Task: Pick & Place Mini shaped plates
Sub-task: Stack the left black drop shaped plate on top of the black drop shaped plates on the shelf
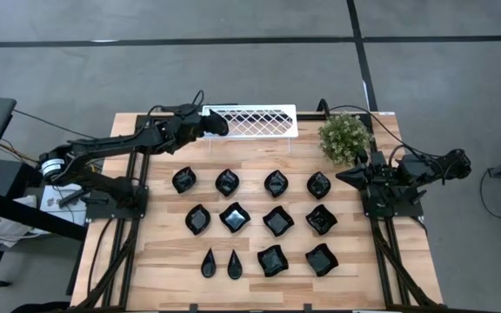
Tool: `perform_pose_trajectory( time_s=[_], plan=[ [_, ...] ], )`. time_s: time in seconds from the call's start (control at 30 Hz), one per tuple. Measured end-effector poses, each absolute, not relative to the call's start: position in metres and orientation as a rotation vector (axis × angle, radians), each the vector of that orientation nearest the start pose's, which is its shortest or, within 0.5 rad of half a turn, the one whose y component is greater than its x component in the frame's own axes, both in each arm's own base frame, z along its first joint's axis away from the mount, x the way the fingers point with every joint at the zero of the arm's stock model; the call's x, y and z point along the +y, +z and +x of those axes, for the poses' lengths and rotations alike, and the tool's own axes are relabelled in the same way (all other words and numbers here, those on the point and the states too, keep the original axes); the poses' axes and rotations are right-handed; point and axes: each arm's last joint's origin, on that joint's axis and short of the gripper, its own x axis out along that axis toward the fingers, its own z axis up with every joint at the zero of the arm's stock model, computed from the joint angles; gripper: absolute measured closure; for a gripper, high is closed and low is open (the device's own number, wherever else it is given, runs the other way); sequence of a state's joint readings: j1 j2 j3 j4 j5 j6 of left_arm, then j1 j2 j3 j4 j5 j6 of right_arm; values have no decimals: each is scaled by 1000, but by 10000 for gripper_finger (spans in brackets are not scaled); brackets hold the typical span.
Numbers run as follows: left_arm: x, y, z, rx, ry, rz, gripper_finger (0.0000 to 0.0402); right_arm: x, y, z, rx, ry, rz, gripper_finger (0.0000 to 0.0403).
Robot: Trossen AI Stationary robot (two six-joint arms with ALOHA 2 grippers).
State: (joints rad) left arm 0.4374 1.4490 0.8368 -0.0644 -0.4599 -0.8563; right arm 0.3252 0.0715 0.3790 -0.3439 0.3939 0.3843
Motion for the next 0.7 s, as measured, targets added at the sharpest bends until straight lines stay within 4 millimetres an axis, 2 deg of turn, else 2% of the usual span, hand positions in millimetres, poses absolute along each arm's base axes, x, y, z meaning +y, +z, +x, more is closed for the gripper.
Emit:
perform_pose_trajectory(
  time_s=[0.3,0.7],
  plan=[
    [135,206,266,316,1118,-763,395,11,250,67,20,-74,371,403],
    [136,206,267,315,1117,-761,394,11,250,67,20,-75,371,403]
  ],
)
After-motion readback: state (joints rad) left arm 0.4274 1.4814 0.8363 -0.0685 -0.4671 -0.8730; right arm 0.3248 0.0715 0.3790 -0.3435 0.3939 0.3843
